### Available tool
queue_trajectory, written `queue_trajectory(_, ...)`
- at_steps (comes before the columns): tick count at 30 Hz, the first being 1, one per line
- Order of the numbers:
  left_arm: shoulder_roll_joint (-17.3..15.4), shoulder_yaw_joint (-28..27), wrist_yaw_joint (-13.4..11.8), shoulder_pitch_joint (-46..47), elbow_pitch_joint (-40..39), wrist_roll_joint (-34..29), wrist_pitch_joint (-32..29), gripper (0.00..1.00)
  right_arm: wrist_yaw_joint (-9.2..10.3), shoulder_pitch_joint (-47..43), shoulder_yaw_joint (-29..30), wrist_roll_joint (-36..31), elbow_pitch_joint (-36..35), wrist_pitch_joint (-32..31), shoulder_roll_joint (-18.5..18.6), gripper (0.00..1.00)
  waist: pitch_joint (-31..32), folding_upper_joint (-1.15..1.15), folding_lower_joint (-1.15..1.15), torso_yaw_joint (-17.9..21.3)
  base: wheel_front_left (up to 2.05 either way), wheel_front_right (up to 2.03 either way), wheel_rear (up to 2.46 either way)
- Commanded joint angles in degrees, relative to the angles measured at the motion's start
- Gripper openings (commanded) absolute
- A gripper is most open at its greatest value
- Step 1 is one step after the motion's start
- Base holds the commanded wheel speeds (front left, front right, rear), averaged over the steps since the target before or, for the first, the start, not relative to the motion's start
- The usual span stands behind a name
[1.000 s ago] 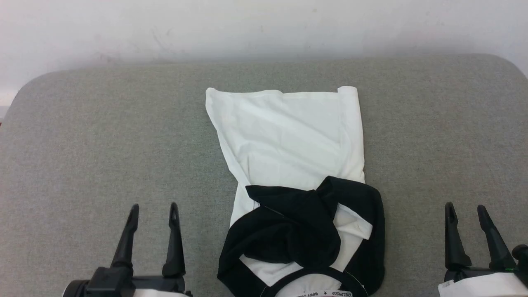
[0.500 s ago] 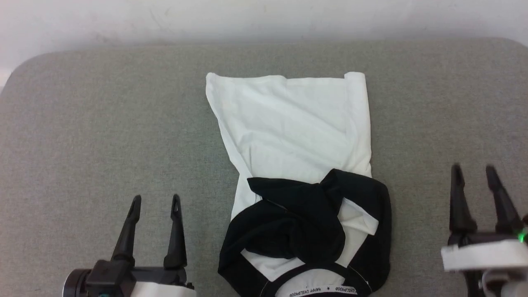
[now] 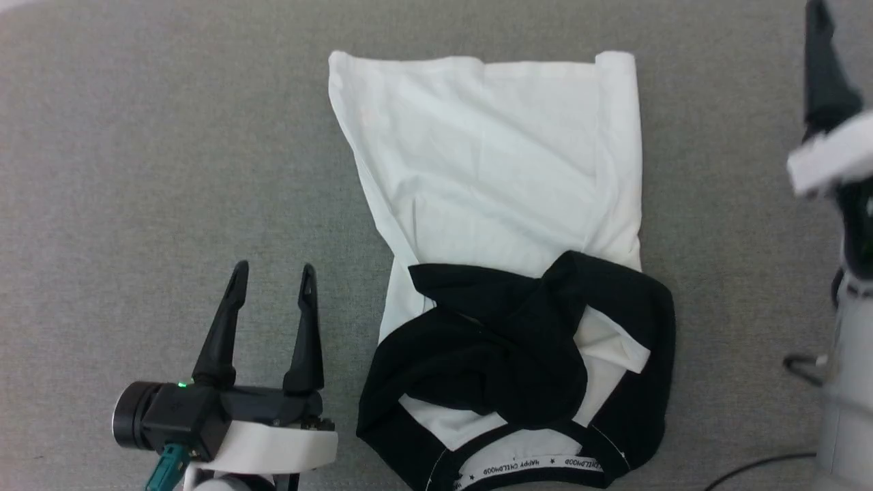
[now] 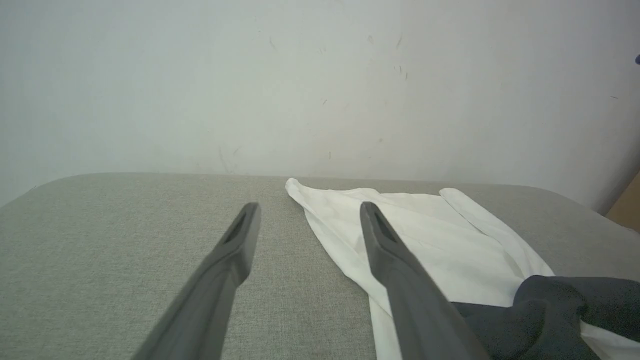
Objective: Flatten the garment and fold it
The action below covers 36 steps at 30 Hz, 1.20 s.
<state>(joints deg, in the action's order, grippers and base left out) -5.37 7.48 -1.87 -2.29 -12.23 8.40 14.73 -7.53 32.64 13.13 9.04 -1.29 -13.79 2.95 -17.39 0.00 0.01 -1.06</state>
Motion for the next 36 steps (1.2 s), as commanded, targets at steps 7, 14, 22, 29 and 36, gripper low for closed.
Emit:
queue_trajectory(7, 1.1, 0.5, 2.1, 3.5, -0.5, -1.1, 0.3, 1.00, 0.04, 15.2, 1.1, -4.4, 9.8, -15.9, 0.6, 1.00, -8.3, 0.00, -0.01, -1.5, 0.00, 0.00, 0.00)
queue_trajectory(14, 1.8, 0.9, 3.4, 6.6, -0.3, -0.6, 0.3, 1.00, 0.04, 25.3, 5.4, -7.4, 16.5, -30.1, 0.2, 1.00, -13.3, 0.00, -0.01, -3.3, 0.00, 0.00, 0.00)
queue_trajectory(22, 2.3, 2.0, 4.3, 8.8, 1.2, 0.0, 0.3, 1.00, 0.04, 29.3, 4.9, -9.7, 21.1, -41.7, 0.0, 1.00, -16.1, 0.00, -0.01, -5.3, 0.00, 0.00, 0.00)
queue_trajectory(29, 2.4, 3.6, 4.8, 8.8, 1.7, -0.4, 0.3, 1.00, 0.04, 29.2, 4.9, -11.2, 22.9, -43.6, -0.1, 1.00, -16.8, 0.00, -0.01, -7.2, 0.00, 0.00, 0.00)
queue_trajectory(36, 2.5, 4.9, 5.0, 9.1, 2.2, -0.3, 0.3, 1.00, 0.04, 29.7, 7.4, -13.7, 24.3, -42.0, -0.1, 1.00, -18.0, 0.00, -0.01, -9.6, 0.00, 0.00, 0.00)
